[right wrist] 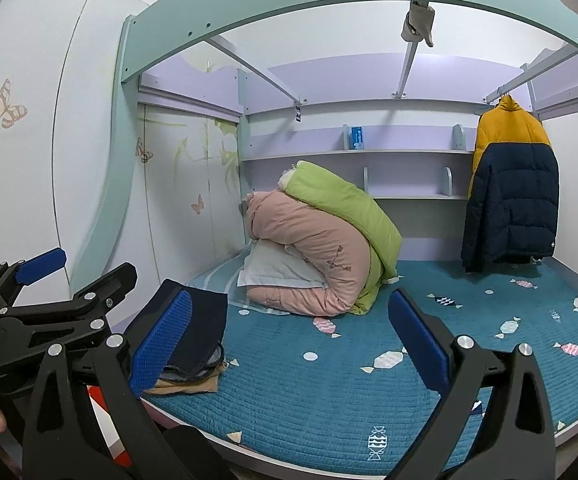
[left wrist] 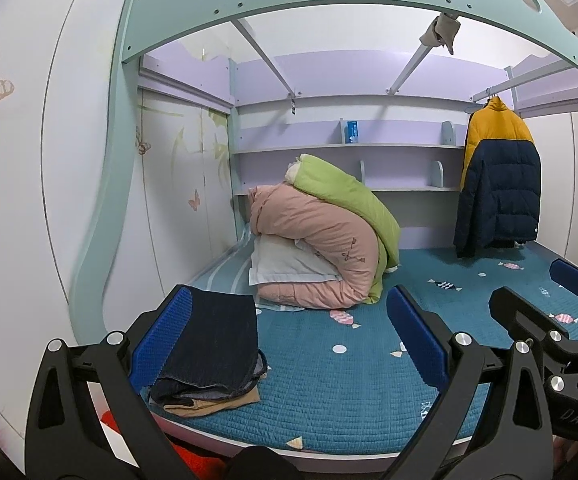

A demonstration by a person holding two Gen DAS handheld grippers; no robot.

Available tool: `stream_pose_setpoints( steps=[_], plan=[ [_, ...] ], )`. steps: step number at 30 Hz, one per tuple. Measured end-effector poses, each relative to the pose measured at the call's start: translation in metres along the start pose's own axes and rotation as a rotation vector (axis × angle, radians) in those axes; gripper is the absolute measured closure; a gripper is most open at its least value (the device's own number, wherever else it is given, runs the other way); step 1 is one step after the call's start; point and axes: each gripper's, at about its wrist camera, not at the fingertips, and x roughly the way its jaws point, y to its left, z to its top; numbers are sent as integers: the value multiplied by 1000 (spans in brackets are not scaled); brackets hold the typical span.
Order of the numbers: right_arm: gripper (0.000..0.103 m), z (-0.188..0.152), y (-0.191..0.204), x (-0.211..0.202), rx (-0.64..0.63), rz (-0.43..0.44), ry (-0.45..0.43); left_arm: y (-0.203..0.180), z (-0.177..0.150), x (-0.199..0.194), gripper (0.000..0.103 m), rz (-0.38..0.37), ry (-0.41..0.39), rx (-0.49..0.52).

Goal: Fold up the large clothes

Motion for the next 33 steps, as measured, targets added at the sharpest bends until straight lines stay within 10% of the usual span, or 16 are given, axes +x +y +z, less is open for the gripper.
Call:
stream_pose_setpoints(
  steps=[33],
  plan=[
    [8, -1, -4, -3, 20, 1, -12, 1, 2, -1, 5, -8, -5, -3]
  ],
)
